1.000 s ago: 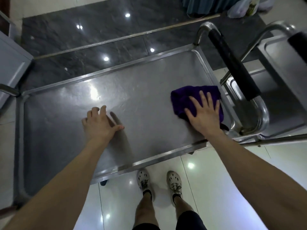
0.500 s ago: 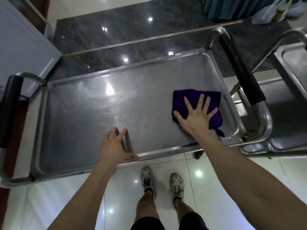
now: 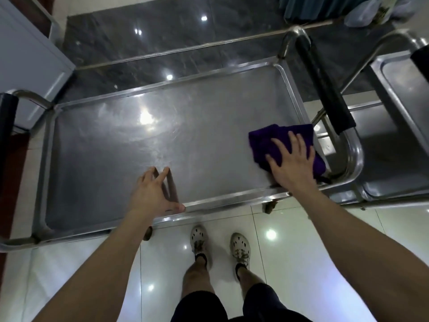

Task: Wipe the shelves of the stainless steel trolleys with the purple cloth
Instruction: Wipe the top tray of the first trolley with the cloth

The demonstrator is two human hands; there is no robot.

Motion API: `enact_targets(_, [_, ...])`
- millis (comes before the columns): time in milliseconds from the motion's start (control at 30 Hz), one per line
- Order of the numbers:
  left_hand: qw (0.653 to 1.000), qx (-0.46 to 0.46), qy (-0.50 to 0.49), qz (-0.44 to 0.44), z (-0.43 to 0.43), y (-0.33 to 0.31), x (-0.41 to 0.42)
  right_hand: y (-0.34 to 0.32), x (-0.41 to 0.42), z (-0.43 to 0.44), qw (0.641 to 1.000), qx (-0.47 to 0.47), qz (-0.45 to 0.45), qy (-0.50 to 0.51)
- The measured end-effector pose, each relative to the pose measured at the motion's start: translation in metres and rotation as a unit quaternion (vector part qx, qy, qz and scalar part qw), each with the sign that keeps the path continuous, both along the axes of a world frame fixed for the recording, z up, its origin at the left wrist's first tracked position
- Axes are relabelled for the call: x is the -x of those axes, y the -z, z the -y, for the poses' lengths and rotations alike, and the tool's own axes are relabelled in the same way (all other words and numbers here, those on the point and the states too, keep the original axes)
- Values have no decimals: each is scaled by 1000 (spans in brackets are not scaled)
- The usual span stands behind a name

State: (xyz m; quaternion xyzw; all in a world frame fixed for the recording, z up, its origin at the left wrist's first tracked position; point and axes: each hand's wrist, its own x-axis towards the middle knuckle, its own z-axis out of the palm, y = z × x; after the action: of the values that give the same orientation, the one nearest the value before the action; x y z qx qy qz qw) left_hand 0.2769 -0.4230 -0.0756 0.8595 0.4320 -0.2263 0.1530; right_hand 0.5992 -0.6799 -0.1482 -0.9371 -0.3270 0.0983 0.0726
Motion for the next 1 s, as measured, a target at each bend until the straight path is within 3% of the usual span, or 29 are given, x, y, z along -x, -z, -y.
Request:
enact_targets(133, [1000, -18, 12, -3, -2, 4, 2, 1, 57, -15, 997, 6, 3, 71])
enact_targets(300, [999, -22, 32, -16, -7, 3, 8, 11, 201, -71, 985, -2, -5, -172])
enact_targets(500, [997, 43, 54, 29, -45, -17, 51, 9, 199, -68, 983, -14, 16, -182])
enact_targets(667, [995, -20, 87, -50, -93, -20, 112, 8, 209, -77, 992, -10, 6, -129])
enact_targets(833, [992, -50, 114, -30, -111, -8, 134, 2, 251, -119, 997, 32, -19, -68])
enact_targets(1000, [990, -48, 132, -6, -118, 0, 140, 2, 327, -177, 979, 16, -21, -202])
